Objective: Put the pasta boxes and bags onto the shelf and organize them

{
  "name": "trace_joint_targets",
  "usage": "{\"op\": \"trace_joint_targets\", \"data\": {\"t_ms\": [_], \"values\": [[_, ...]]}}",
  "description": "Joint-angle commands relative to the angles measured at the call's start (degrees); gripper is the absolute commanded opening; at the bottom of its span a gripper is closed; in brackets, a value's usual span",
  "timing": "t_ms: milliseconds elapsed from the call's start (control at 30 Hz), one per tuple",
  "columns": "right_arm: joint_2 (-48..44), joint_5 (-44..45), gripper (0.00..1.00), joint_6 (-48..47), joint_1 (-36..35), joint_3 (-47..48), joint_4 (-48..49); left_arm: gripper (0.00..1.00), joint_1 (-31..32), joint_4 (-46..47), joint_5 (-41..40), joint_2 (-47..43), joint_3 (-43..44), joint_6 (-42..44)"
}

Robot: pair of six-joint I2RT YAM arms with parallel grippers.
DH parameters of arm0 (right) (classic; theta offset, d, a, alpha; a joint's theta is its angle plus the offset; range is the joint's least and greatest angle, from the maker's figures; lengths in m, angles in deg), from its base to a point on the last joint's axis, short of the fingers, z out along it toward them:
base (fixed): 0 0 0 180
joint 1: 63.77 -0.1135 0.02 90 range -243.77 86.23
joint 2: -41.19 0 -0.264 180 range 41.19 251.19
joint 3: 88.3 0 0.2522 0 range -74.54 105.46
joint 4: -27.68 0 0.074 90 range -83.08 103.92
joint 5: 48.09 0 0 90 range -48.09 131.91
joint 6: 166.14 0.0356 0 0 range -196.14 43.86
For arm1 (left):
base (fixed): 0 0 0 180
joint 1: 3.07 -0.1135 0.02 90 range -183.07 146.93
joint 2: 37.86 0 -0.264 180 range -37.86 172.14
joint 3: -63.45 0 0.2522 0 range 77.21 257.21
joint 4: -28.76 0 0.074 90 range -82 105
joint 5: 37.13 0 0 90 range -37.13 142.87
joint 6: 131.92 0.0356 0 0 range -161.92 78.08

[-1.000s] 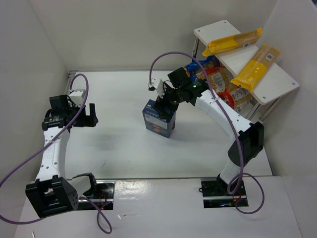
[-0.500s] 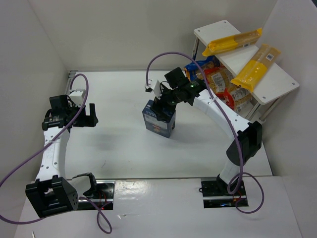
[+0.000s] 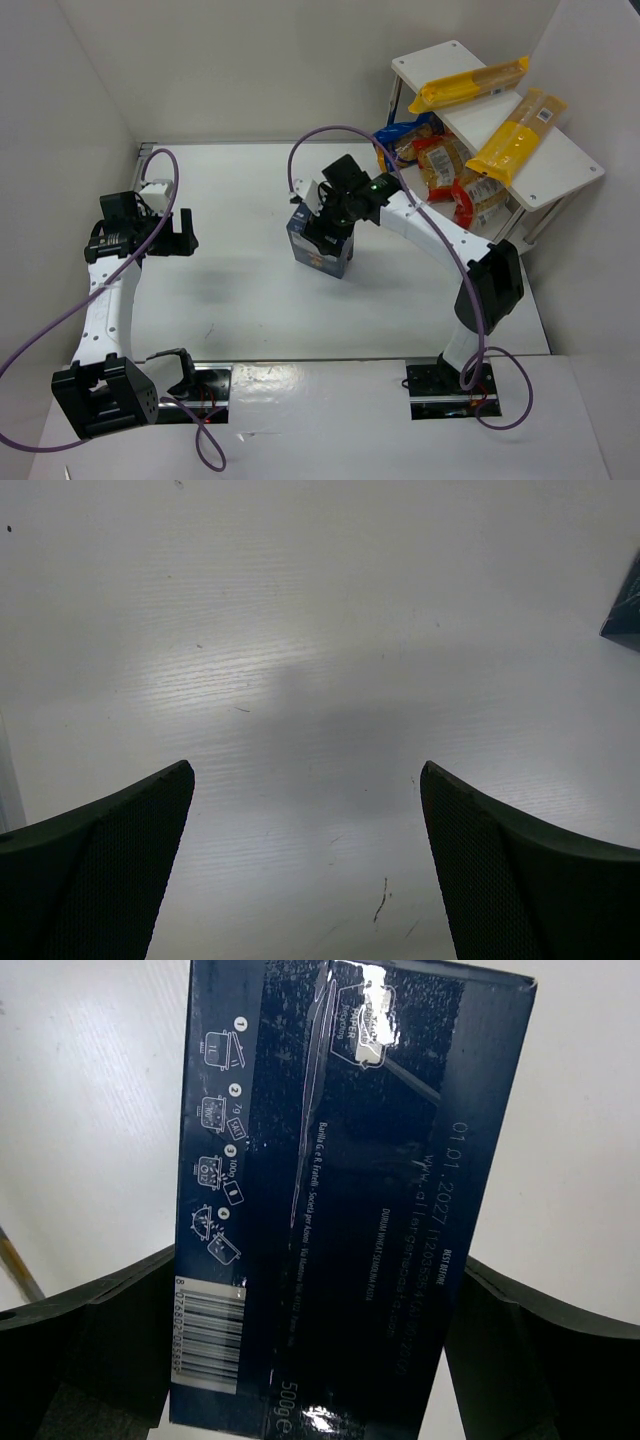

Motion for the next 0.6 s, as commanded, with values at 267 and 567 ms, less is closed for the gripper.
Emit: {"op": "trace_joint_targets", "data": {"t_ms": [267,567], "values": [[2.8,1.3,0.78,2.0,-2.4,-2.2,3.8,0.99,-0.4,0.6,1.7,-0.5,-0.4,1.5],[1.0,13.9,0.0,3.5,-6.7,1.0,3.8,0.99,-0.4,0.6,1.7,-1.0,-0.4,1.5]]}}
